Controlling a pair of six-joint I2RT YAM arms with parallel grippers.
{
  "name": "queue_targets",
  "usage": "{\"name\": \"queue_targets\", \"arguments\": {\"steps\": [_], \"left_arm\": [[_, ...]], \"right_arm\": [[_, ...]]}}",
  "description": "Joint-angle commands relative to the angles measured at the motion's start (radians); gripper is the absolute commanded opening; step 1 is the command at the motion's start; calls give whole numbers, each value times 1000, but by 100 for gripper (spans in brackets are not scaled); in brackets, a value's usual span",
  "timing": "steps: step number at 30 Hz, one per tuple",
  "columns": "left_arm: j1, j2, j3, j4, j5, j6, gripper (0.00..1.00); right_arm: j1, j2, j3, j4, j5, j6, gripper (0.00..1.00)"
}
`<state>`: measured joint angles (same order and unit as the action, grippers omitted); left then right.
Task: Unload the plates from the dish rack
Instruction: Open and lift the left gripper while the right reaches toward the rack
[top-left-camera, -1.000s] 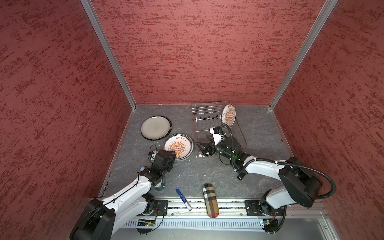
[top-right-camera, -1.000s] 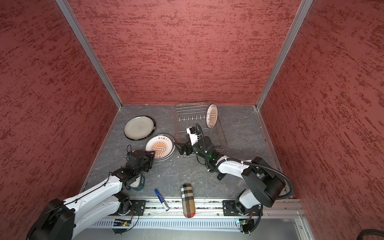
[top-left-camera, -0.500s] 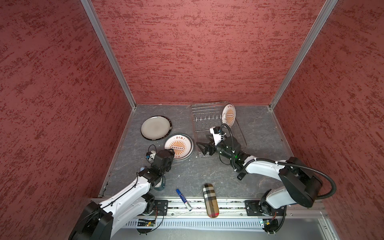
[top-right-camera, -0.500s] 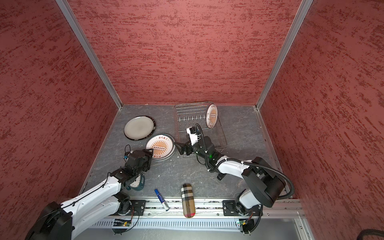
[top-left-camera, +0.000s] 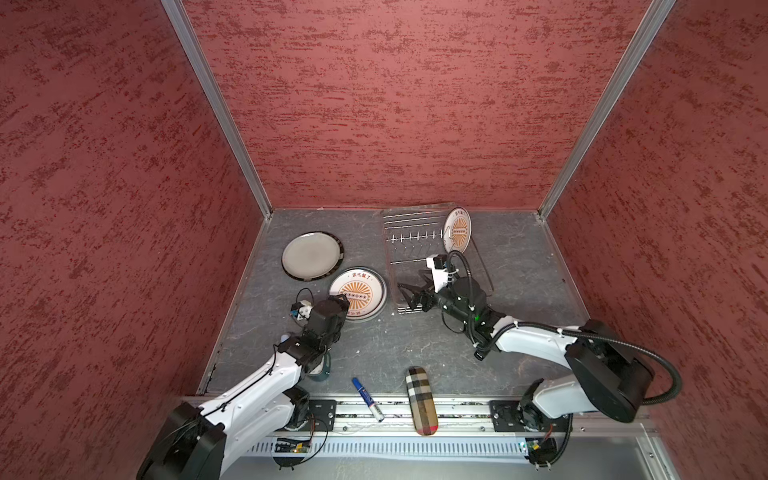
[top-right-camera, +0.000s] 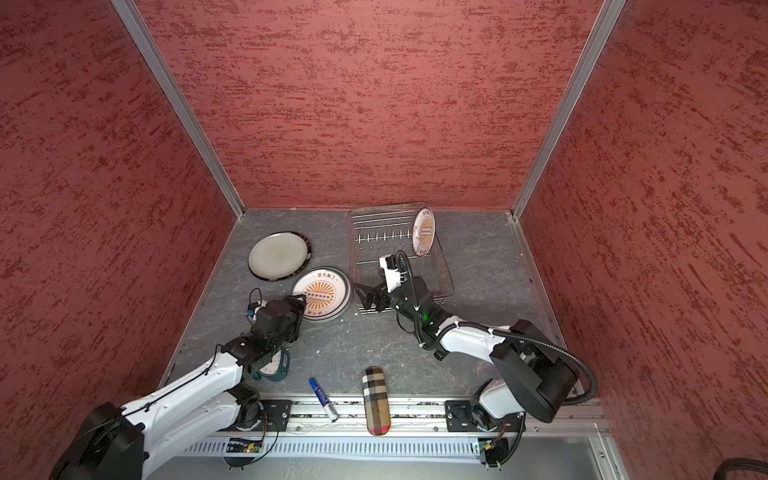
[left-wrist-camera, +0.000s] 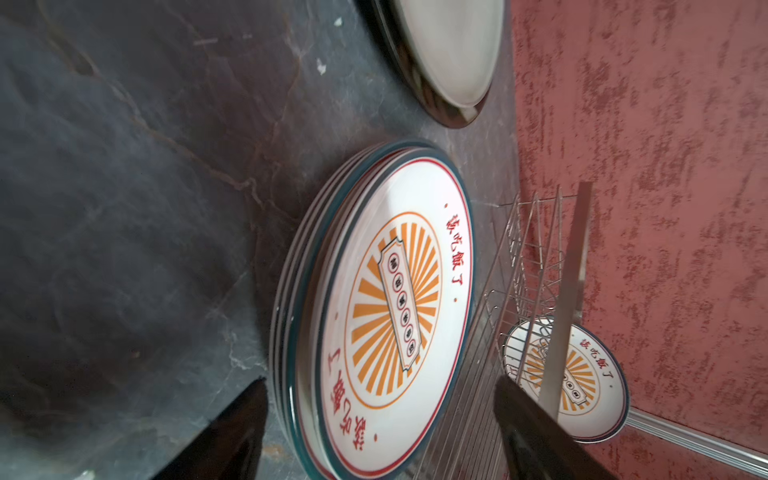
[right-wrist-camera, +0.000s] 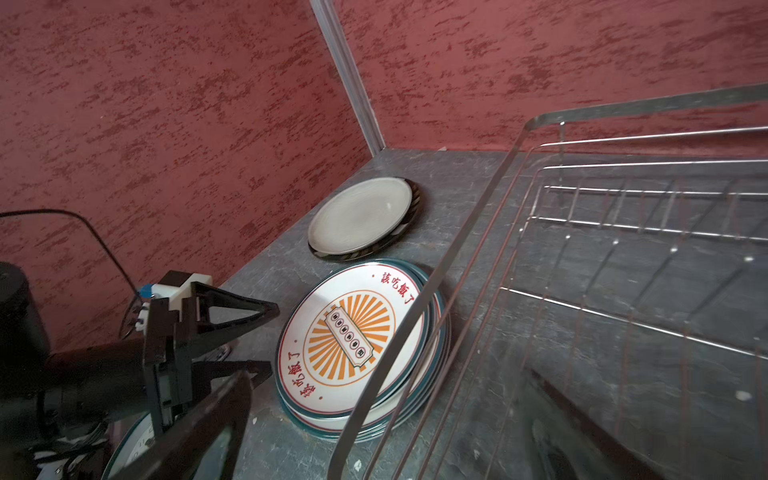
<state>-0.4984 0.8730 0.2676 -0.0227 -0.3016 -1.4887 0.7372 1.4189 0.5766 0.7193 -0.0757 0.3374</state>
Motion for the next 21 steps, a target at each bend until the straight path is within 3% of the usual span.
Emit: {"name": "queue_targets", "arguments": {"steps": [1, 5, 9, 14, 21], "left_arm": [[-4, -55, -38, 24, -48, 53, 98], [-34, -102, -43, 99, -74, 213, 99], [-57, -118, -21, 239, 17, 520, 99], [-63, -60, -74, 489, 186, 645, 99], [-87, -5, -126, 767, 403, 810, 99]], "right_arm": [[-7, -68, -7, 9, 211, 25, 99], [-34, -125, 38, -141, 371, 24, 99], [-67, -170, 72, -200, 449, -35, 99], [-171, -192, 159, -312, 349, -60, 99], [-296, -43, 355, -458, 437, -89, 99]]}}
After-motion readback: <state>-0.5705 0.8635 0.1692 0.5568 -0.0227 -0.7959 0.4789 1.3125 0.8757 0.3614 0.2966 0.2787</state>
